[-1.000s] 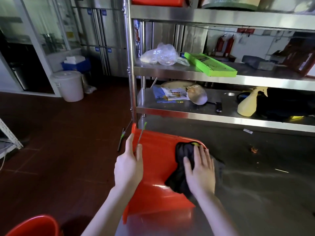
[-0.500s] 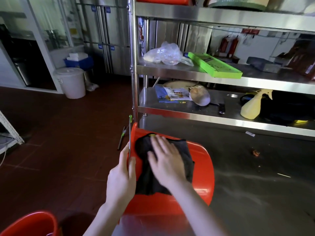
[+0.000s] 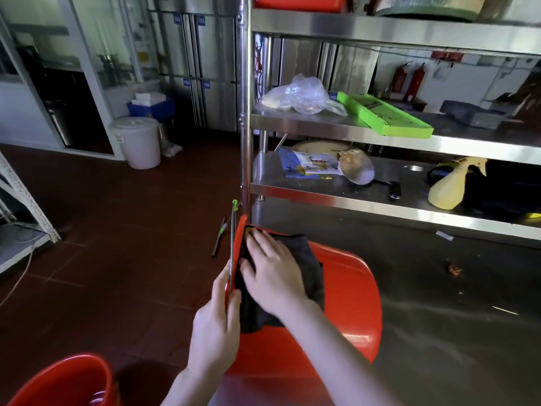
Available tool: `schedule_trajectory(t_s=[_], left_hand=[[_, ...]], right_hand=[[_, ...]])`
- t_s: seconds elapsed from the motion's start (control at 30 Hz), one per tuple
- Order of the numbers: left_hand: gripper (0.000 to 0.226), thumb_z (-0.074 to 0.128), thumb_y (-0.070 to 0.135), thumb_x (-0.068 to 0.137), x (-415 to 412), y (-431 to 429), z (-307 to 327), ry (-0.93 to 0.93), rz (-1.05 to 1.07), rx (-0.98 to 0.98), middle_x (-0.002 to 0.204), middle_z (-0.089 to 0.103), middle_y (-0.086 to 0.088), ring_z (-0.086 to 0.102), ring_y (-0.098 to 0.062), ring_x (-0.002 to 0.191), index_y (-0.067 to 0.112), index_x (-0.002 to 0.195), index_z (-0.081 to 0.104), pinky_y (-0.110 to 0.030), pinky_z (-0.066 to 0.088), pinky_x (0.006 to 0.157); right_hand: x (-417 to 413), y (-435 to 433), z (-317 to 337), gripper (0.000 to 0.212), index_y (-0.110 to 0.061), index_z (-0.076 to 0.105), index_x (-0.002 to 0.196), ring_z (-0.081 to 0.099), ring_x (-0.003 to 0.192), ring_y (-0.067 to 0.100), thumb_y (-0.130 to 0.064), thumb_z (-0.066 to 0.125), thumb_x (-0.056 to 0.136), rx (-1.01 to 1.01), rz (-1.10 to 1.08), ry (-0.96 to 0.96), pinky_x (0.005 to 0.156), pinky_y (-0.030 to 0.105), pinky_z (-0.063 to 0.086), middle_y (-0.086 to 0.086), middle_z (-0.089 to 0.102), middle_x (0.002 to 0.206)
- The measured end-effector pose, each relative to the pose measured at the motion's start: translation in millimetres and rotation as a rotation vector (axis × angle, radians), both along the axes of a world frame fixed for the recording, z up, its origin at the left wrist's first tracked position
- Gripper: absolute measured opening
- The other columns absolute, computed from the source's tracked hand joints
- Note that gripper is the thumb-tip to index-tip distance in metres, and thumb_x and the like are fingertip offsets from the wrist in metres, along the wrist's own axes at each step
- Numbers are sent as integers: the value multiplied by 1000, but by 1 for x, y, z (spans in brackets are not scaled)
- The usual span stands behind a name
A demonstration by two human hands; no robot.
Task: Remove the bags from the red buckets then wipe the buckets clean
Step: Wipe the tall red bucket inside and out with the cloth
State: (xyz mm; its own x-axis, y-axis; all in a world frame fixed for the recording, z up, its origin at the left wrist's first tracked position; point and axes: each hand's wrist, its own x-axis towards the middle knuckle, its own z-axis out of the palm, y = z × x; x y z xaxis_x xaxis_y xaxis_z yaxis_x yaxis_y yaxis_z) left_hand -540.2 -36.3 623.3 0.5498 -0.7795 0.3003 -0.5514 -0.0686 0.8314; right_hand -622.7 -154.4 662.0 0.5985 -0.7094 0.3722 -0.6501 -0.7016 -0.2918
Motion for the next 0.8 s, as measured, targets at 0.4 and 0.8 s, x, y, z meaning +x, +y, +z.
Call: schedule_trajectory(t_s=[0.4, 0.8], left_hand=[[68, 47, 23, 96, 14, -72, 91, -36, 92, 333, 89, 64, -10, 65, -28, 73, 43, 151, 12, -36, 54, 64], [72, 51, 19, 98, 2, -24, 56, -15, 69, 112, 61, 61, -1, 56, -13, 43, 39, 152, 7, -19, 39, 38]], right_hand=[[-49, 50, -33, 58, -27, 36, 148, 25, 145, 12, -47, 41, 94, -100, 20, 2, 118, 38, 22, -6, 33, 156], [-94, -52, -7, 49, -27, 46, 142, 35, 140, 17, -48, 34, 99, 360, -332, 121, 114, 32, 27, -4, 41, 151]])
